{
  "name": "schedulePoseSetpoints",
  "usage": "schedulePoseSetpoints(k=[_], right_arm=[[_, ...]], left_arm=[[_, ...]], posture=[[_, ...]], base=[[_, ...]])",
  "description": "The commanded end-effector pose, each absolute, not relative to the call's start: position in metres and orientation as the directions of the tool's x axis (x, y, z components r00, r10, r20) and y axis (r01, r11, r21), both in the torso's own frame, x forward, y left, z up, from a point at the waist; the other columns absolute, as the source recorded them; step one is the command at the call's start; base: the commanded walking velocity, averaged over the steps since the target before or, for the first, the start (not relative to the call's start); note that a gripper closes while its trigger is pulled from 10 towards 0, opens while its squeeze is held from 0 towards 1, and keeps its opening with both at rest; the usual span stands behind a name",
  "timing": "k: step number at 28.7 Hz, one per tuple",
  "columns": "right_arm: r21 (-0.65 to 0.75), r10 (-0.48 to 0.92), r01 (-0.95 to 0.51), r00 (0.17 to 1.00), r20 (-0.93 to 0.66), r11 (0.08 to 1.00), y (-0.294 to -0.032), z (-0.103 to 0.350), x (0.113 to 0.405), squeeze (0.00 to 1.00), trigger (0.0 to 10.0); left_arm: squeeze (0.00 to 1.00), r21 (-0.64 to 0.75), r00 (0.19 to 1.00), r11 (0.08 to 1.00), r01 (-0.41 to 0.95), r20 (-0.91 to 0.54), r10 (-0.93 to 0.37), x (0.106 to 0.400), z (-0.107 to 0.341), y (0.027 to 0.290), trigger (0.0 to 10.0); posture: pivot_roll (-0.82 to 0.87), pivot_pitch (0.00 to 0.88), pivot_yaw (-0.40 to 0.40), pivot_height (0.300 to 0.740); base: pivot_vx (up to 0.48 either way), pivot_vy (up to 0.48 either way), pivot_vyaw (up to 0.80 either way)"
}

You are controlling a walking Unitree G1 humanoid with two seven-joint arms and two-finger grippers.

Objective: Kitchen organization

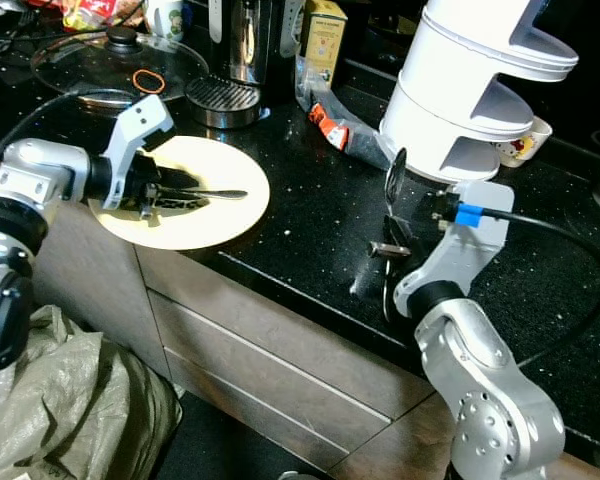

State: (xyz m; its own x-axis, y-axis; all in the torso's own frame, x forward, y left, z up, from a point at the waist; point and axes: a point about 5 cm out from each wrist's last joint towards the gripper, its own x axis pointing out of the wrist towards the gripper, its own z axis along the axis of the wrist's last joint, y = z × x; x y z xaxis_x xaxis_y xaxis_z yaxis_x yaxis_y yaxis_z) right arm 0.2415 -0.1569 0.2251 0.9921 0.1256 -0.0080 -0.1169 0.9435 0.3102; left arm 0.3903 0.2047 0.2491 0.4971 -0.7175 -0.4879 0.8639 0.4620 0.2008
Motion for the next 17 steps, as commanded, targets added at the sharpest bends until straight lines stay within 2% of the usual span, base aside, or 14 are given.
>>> schedulePoseSetpoints(k=[1,11,12,14,16,17], right_arm=[[0.309,0.113,-0.109,0.994,0.004,0.945,-0.160,0.228,0.238,0.00,10.0],[0.316,0.109,-0.104,0.994,0.002,0.943,-0.159,0.229,0.239,0.00,10.0],[0.321,0.105,-0.100,0.994,0.000,0.942,-0.159,0.229,0.240,0.00,10.0],[0.321,0.105,-0.100,0.994,0.000,0.942,-0.159,0.229,0.240,0.00,10.0],[0.327,0.103,-0.097,0.995,-0.002,0.940,-0.160,0.229,0.241,0.00,10.0],[0.327,0.103,-0.097,0.995,-0.002,0.940,-0.160,0.229,0.241,0.00,10.0]], left_arm=[[0.00,0.152,0.443,0.445,0.882,-0.586,-0.679,0.387,0.228,0.205,0.0],[0.00,0.141,0.435,0.443,0.885,-0.587,-0.682,0.386,0.230,0.207,0.0],[0.00,0.160,0.486,0.479,0.863,-0.521,-0.702,0.389,0.237,0.206,0.0],[0.00,0.160,0.486,0.479,0.863,-0.521,-0.702,0.389,0.237,0.206,0.0],[0.00,0.202,0.615,0.584,0.786,-0.350,-0.707,0.397,0.258,0.205,0.0],[0.00,0.202,0.615,0.584,0.786,-0.350,-0.707,0.397,0.258,0.205,0.0]], posture=[[-0.12,0.121,-0.182,0.740],[-0.12,0.121,-0.182,0.740],[-0.12,0.122,-0.181,0.740],[-0.12,0.122,-0.181,0.740],[-0.12,0.121,-0.181,0.740],[-0.12,0.121,-0.181,0.740]], base=[[0.000,0.000,0.00],[0.000,0.000,0.00],[0.000,0.000,0.00],[0.000,0.000,0.00],[0.000,0.000,0.00],[0.000,0.000,0.00]])
